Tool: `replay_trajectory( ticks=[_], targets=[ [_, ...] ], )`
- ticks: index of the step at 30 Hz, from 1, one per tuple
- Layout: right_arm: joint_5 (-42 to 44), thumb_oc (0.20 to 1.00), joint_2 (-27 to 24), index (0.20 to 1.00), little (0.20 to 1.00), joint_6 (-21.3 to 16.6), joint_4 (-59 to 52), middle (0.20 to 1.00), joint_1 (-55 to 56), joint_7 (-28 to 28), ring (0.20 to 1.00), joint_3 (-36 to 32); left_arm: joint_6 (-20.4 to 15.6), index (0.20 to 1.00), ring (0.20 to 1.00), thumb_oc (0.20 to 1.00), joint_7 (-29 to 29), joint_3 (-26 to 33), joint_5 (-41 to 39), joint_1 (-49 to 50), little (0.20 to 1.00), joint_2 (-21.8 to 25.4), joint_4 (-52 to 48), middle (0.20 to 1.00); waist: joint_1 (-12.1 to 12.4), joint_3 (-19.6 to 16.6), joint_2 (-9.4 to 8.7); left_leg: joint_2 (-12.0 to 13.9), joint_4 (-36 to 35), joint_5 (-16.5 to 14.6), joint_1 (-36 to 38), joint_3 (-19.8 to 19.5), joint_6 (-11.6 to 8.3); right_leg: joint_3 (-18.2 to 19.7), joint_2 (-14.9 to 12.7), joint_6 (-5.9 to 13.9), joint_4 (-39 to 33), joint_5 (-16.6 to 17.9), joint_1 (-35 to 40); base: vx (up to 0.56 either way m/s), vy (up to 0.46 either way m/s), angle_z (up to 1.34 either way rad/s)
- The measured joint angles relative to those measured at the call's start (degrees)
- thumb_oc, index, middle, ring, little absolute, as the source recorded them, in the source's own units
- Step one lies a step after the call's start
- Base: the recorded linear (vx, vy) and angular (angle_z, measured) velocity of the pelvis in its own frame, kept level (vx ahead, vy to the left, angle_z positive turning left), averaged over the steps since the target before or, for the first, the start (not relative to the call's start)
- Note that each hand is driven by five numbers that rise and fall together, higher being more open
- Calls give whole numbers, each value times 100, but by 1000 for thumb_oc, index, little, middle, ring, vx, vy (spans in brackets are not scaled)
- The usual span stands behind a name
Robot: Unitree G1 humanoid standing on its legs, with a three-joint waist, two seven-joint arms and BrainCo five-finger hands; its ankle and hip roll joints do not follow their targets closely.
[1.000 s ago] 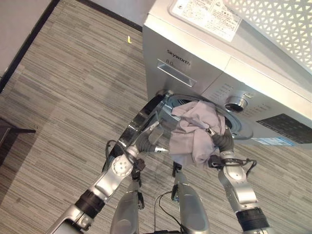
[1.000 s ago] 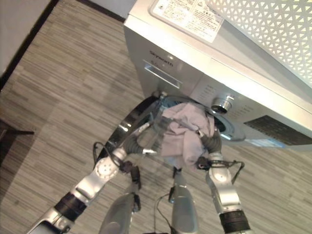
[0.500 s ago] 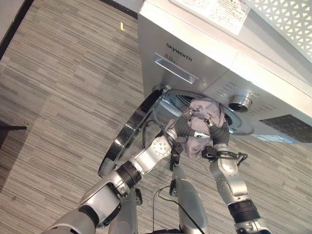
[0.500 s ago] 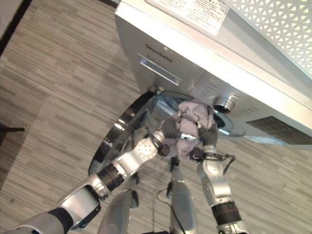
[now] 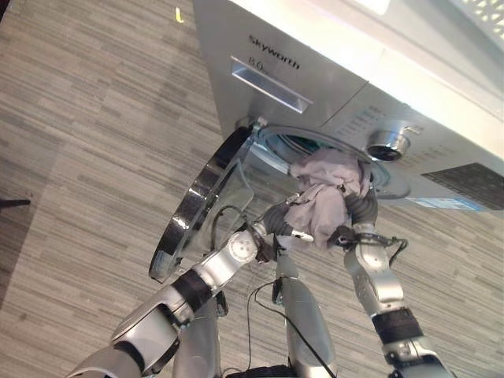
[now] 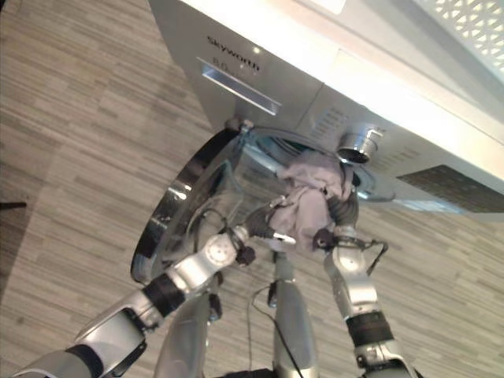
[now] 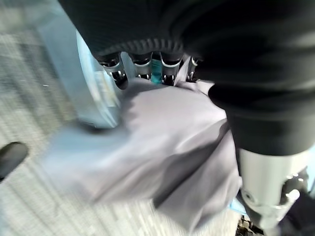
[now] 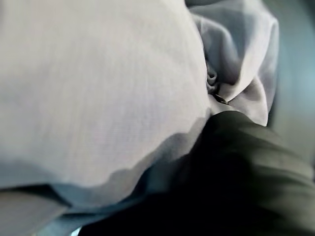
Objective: Grab the laundry basket,head to the washer,open it,put in the laundry and shut it.
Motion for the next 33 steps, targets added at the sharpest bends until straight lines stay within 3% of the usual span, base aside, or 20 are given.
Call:
replay_trajectory(
  ticks=[4, 13, 19, 24, 33],
  targets=[
    [-21, 200, 2, 200, 200, -5, -6, 200, -212, -102, 200, -185, 2, 1000, 1000, 1000, -220, 182, -21, 461, 1000, 200, -264, 1000, 232, 62, 111, -14, 12, 0, -24, -9, 0, -13, -17, -3, 0, 3, -11, -2, 2, 1],
    [-8, 200, 131, 200, 200, -148, -62, 200, -214, -259, 200, -336, -6, 1000, 1000, 1000, -127, 121, -73, 369, 1000, 57, -272, 1000, 229, 63, 114, -96, 36, 24, -196, -141, 34, -142, -100, 5, 0, 19, -100, -9, 4, 7],
    [246, 200, 361, 200, 200, -443, -230, 200, -208, -473, 200, -276, -20, 1000, 1000, 1000, 420, -127, 254, -463, 1000, -572, 432, 1000, 187, 63, 114, -134, 85, 38, -393, -162, 54, -156, -141, 30, 0, 38, -253, -3, -3, 1],
    [730, 200, 488, 200, 200, -641, -275, 200, -204, -477, 200, -92, -13, 1000, 1000, 1000, 1017, -257, 838, -901, 1000, -793, 966, 1000, 134, 63, 113, -148, 101, 38, -412, -177, 54, -179, -156, 32, 4, 41, -253, -3, -8, 2],
    [1487, 200, 633, 200, 200, -937, -455, 200, -82, -451, 200, 415, 6, 1000, 1000, 1000, 1606, -359, 1340, -1404, 1000, -1379, 1924, 1000, -196, 59, 80, -148, 174, 35, -488, -237, 53, -247, -164, 34, 40, 39, -266, -2, -16, 3]
  ],
)
